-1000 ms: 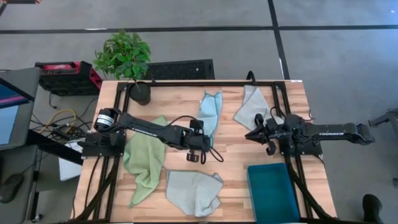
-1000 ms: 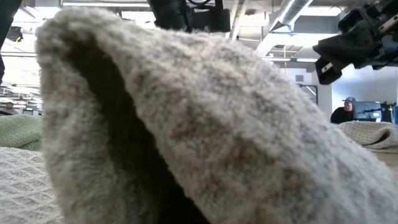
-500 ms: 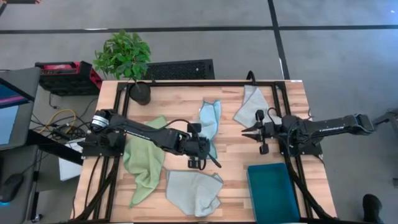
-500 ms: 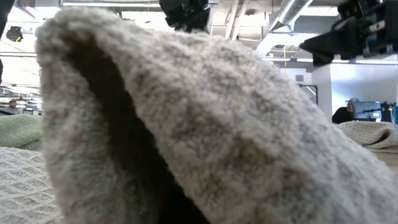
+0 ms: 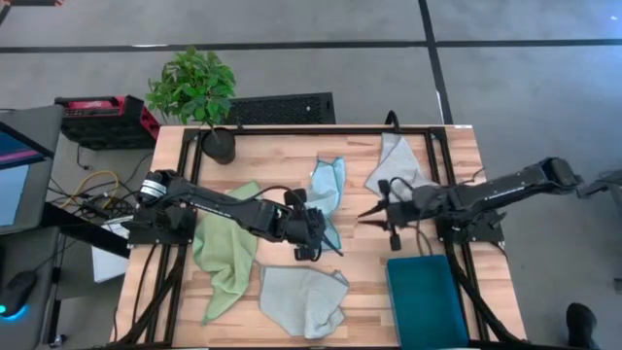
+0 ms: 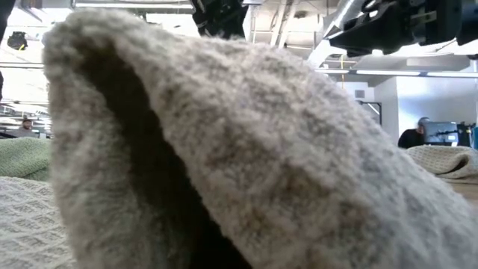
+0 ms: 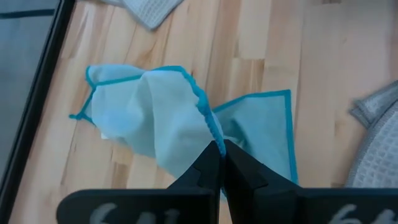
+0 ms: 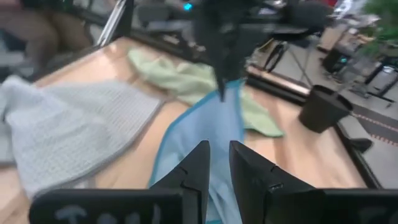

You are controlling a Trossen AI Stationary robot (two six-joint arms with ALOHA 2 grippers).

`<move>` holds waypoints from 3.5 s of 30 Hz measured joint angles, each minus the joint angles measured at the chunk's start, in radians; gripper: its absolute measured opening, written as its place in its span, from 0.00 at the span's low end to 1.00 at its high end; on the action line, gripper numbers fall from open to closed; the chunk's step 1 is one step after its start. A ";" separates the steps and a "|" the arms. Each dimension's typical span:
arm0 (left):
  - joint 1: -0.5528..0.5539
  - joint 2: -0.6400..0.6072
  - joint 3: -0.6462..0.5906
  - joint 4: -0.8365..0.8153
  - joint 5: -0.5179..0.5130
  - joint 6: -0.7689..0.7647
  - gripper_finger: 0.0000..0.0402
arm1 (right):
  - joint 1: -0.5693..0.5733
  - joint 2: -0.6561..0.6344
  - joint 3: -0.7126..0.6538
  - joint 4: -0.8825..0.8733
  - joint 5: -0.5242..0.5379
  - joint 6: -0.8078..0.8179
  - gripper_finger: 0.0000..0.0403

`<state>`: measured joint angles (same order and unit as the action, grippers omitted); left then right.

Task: Fold microfiber towels
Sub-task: Fold the blue microfiber towel

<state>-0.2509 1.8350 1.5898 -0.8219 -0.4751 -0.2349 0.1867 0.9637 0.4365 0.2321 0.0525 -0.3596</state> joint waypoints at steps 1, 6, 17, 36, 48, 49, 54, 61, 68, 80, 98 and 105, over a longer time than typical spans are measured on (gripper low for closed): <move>-0.002 -0.002 0.000 0.000 0.000 -0.004 0.00 | 0.004 0.032 0.012 0.000 0.000 -0.012 0.21; -0.012 -0.004 0.000 -0.001 0.000 -0.006 0.00 | -0.009 0.182 0.079 0.001 0.032 -0.060 0.21; -0.026 -0.005 0.000 0.002 -0.002 -0.010 0.00 | -0.073 0.392 0.220 0.000 0.036 -0.112 0.21; -0.060 -0.005 0.066 -0.068 -0.046 0.007 0.00 | -0.144 0.552 0.305 -0.016 0.031 -0.123 0.21; -0.085 -0.005 0.165 -0.182 -0.090 -0.017 0.00 | -0.177 0.551 0.305 -0.023 0.027 -0.122 0.21; -0.086 -0.005 0.172 -0.183 -0.090 -0.011 0.00 | -0.179 0.551 0.305 -0.023 0.027 -0.122 0.21; -0.088 -0.005 0.216 -0.203 -0.090 0.019 0.00 | -0.183 0.551 0.305 -0.024 0.023 -0.121 0.21; -0.088 -0.005 0.273 -0.275 -0.090 0.021 0.00 | -0.183 0.551 0.305 -0.024 0.017 -0.121 0.21; -0.089 -0.005 0.337 -0.311 -0.091 0.046 0.00 | -0.183 0.551 0.305 -0.030 -0.013 -0.121 0.21; -0.090 -0.005 0.436 -0.369 -0.113 0.084 0.00 | -0.189 0.676 0.303 0.007 -0.013 -0.121 0.21; -0.090 -0.005 0.585 -0.550 -0.115 0.078 0.00 | -0.230 0.693 0.303 0.037 0.002 -0.120 0.21; -0.092 -0.005 0.622 -0.623 -0.125 0.045 0.00 | -0.238 0.693 0.303 0.031 0.002 -0.112 0.16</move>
<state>-0.3431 1.8301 2.2122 -1.4450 -0.6001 -0.1904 -0.0511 1.6569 0.7395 0.2631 0.0540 -0.4714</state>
